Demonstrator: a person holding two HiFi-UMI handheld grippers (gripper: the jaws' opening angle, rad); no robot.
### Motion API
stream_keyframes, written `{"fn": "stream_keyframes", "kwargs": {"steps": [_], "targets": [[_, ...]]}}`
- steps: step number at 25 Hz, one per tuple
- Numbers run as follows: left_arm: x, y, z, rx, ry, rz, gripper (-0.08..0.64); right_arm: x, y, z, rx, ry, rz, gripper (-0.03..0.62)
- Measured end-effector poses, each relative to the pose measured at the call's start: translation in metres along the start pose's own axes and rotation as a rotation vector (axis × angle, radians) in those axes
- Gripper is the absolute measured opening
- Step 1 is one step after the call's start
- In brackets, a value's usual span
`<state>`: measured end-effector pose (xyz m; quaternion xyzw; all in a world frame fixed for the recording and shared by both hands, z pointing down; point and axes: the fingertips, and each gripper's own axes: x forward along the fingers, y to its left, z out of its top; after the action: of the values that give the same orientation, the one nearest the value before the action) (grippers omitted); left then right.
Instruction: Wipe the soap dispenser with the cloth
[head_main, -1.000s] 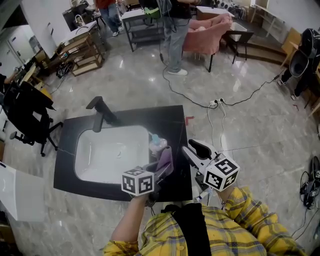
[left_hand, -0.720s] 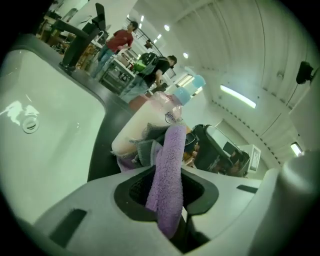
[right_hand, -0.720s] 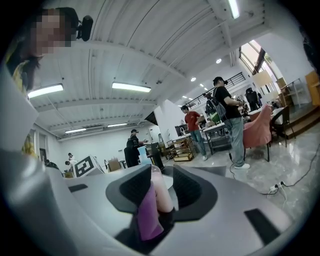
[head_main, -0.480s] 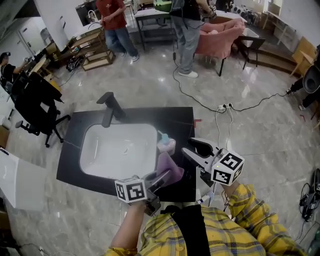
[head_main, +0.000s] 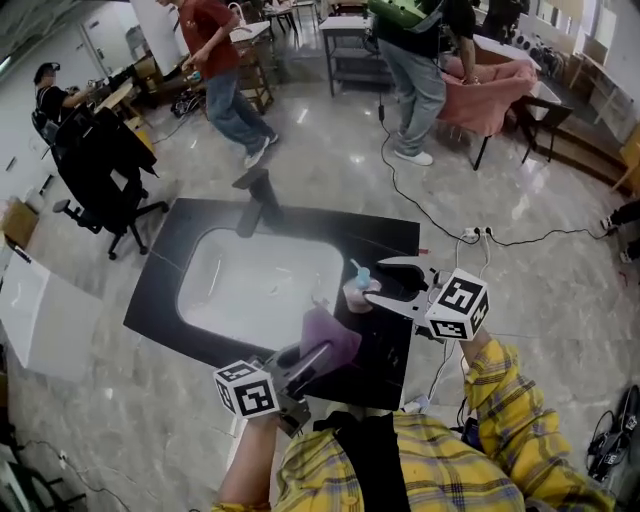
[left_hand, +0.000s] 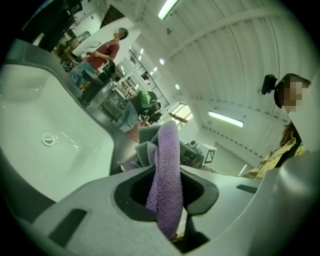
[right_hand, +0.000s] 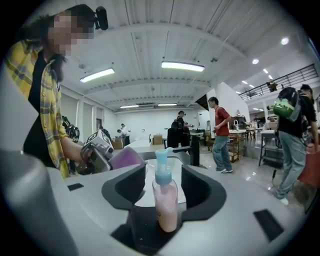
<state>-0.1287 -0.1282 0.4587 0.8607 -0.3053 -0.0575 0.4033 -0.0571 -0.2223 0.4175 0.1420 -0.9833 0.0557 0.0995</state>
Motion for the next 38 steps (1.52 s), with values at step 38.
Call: {"fn": "stream_keyframes", "kwargs": {"steps": [38], "targets": [[0.005, 0.022, 0.031, 0.079, -0.107, 0.179, 0.080, 0.040, -0.003, -0.002, -0.131, 0.097, 0.057, 0.120]]}}
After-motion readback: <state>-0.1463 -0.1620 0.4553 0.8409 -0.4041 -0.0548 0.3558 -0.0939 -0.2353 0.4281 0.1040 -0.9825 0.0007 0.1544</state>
